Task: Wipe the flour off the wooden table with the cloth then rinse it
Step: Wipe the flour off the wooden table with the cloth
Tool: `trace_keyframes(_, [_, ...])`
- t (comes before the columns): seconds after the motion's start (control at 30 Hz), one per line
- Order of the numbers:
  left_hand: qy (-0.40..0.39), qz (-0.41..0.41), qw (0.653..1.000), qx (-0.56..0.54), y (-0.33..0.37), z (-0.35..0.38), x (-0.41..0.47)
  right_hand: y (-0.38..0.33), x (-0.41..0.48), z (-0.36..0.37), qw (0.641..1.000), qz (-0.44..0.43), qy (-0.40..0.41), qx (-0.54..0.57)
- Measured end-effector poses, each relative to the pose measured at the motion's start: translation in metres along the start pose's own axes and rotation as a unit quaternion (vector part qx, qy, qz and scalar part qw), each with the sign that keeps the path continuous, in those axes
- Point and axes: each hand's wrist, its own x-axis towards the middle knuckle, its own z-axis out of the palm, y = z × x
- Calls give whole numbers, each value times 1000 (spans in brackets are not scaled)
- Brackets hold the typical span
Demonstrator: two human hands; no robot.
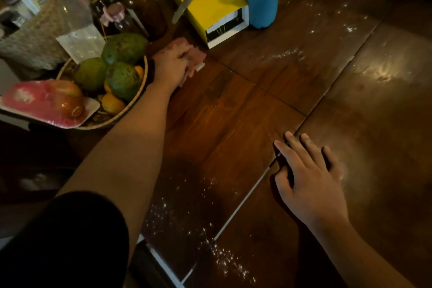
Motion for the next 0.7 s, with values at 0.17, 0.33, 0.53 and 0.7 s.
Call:
trace_keyframes(0.17, [-31, 46, 998, 6, 2, -3, -15, 0, -1, 0, 1000, -2, 2, 3])
trace_keyframes(0.33, [46, -39, 990, 126, 4, 15, 7, -1, 0, 0, 1000, 3, -5, -1])
trace_keyframes(0.53, [13, -39, 986, 164, 30, 20, 32, 0, 1, 2, 1000, -1, 9, 6])
trace_keyframes(0.7, [-14, -19, 1000, -20, 17, 13, 8, 0, 1, 2, 1000, -2, 12, 6])
